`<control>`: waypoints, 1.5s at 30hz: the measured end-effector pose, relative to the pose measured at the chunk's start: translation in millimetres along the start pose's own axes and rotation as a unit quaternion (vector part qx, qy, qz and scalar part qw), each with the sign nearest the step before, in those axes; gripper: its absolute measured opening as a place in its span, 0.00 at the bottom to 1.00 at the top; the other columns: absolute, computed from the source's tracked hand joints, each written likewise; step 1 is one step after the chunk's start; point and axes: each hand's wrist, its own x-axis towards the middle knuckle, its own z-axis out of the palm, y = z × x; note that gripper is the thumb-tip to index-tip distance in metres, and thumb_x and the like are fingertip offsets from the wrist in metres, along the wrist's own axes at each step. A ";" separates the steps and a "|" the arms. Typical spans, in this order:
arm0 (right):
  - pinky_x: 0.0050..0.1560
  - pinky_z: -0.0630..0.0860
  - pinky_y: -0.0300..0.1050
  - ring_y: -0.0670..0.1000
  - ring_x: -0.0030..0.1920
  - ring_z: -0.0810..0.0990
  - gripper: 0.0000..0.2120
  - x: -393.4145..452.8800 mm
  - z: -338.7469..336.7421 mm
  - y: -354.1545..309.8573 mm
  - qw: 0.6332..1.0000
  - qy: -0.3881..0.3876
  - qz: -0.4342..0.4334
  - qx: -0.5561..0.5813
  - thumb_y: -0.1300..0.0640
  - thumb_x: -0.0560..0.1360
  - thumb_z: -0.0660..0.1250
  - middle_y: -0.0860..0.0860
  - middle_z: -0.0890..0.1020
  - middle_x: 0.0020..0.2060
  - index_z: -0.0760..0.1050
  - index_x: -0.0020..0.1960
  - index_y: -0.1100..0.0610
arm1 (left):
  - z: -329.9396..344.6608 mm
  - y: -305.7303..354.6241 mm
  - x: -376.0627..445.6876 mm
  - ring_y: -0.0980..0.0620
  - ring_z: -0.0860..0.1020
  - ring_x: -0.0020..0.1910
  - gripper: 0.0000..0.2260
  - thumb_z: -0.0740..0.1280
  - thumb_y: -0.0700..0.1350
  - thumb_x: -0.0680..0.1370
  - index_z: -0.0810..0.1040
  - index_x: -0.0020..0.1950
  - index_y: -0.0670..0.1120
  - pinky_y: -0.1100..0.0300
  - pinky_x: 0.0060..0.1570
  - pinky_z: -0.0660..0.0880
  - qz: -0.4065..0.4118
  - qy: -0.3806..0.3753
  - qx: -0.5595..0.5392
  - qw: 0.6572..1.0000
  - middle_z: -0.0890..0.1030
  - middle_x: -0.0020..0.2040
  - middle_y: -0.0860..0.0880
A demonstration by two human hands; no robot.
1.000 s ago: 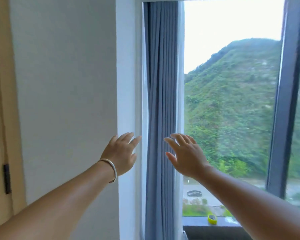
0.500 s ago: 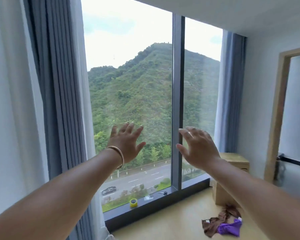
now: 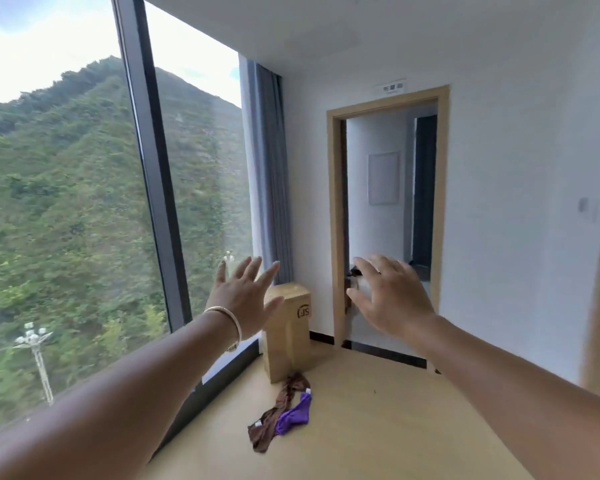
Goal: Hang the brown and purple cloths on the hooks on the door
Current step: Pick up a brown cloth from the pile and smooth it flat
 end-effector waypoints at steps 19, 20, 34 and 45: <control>0.75 0.52 0.50 0.53 0.75 0.57 0.28 59.6 76.6 178.6 0.972 -0.053 0.190 -0.131 0.40 0.80 0.52 0.52 0.60 0.76 0.55 0.77 0.49 | 127.1 131.0 222.8 0.47 0.50 0.77 0.30 0.47 0.65 0.79 0.43 0.77 0.57 0.38 0.72 0.43 0.153 0.053 -0.100 0.982 0.52 0.79 0.48; 0.75 0.52 0.50 0.52 0.75 0.57 0.28 69.9 84.7 182.0 0.971 -0.049 0.193 -0.134 0.40 0.80 0.53 0.52 0.60 0.76 0.55 0.77 0.49 | 136.4 131.6 235.5 0.47 0.50 0.77 0.30 0.46 0.65 0.79 0.42 0.77 0.57 0.38 0.72 0.43 0.155 0.056 -0.103 0.981 0.52 0.79 0.48; 0.75 0.51 0.50 0.53 0.75 0.56 0.28 178.3 194.2 283.3 0.960 -0.072 0.225 -0.151 0.41 0.81 0.52 0.53 0.59 0.76 0.55 0.77 0.50 | 243.7 182.5 407.9 0.47 0.50 0.77 0.29 0.46 0.64 0.79 0.43 0.77 0.56 0.38 0.73 0.46 0.187 0.042 -0.136 0.972 0.52 0.79 0.48; 0.73 0.56 0.50 0.54 0.74 0.60 0.28 250.8 241.7 467.9 0.965 -0.031 0.209 -0.157 0.41 0.79 0.55 0.54 0.63 0.74 0.59 0.76 0.50 | 293.1 301.3 547.5 0.47 0.51 0.77 0.28 0.49 0.63 0.80 0.47 0.77 0.56 0.37 0.73 0.48 0.166 0.056 -0.132 0.976 0.54 0.78 0.48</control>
